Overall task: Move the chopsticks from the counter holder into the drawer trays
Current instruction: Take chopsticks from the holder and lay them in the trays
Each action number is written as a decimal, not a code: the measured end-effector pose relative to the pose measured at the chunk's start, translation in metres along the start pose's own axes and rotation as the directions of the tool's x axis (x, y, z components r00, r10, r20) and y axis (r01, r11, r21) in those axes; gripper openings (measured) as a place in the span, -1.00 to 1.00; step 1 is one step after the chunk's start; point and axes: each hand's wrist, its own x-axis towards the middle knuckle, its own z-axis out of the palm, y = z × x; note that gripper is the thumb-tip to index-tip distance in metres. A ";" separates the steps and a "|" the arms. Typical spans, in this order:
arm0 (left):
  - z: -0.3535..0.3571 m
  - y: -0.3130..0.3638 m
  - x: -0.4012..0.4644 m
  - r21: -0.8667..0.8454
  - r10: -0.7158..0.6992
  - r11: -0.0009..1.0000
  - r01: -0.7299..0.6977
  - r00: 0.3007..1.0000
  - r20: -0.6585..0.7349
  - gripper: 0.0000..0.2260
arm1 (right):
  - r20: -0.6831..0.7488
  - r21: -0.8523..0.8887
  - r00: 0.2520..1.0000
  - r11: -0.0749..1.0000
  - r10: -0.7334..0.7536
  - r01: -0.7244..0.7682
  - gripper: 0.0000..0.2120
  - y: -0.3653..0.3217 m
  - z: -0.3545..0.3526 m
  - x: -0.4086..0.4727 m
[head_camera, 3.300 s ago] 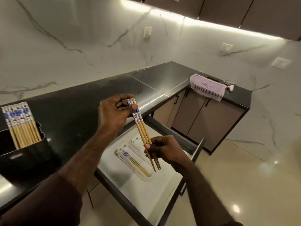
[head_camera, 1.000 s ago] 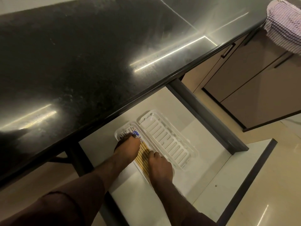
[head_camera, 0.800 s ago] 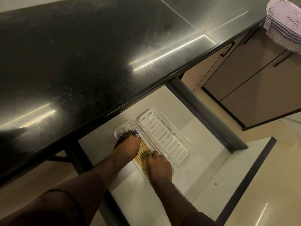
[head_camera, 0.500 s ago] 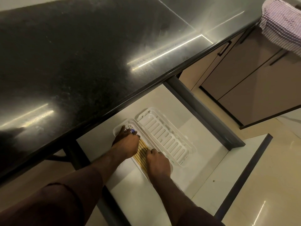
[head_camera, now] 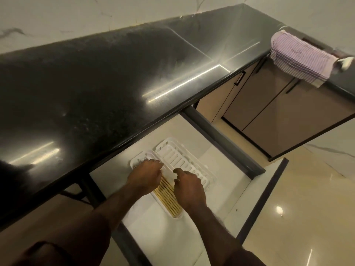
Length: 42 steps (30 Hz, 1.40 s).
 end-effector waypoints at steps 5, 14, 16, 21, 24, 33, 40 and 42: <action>-0.054 0.031 -0.038 -0.226 -0.029 0.974 -0.031 0.966 -0.258 -0.70 | -0.131 0.111 0.988 0.989 -0.080 0.095 -0.75 -0.026 -0.056 -0.021; -0.161 0.084 -0.131 -0.298 -0.095 0.922 -0.247 0.602 -0.793 -0.81 | -0.380 0.178 0.871 0.899 -0.311 0.399 -0.68 -0.110 -0.149 -0.073; -0.190 0.084 -0.154 -0.250 -0.098 0.935 -0.252 0.494 -0.864 -0.83 | -0.436 0.151 0.817 0.864 -0.378 0.480 -0.71 -0.137 -0.163 -0.080; -0.250 0.048 -0.205 -0.188 -0.101 0.953 -0.237 0.337 -0.936 -0.82 | -0.515 0.077 0.656 0.733 -0.551 0.676 -0.74 -0.221 -0.180 -0.092; -0.274 0.006 -0.229 -0.204 -0.142 0.959 -0.195 0.288 -0.947 -0.82 | -0.522 0.058 0.591 0.665 -0.615 0.744 -0.74 -0.273 -0.175 -0.094; -0.328 -0.156 -0.265 -0.291 -0.273 0.957 -0.009 0.317 -0.908 -0.81 | -0.405 0.101 0.620 0.641 -0.672 0.761 -0.74 -0.419 -0.089 -0.066; -0.343 -0.239 -0.250 -0.347 -0.329 0.936 0.052 0.477 -0.815 -0.74 | -0.252 0.125 0.740 0.737 -0.624 0.664 -0.72 -0.470 -0.031 -0.041; -0.342 -0.253 -0.241 -0.359 -0.347 0.930 0.083 0.526 -0.777 -0.70 | -0.199 0.134 0.771 0.762 -0.605 0.633 -0.72 -0.474 -0.018 -0.036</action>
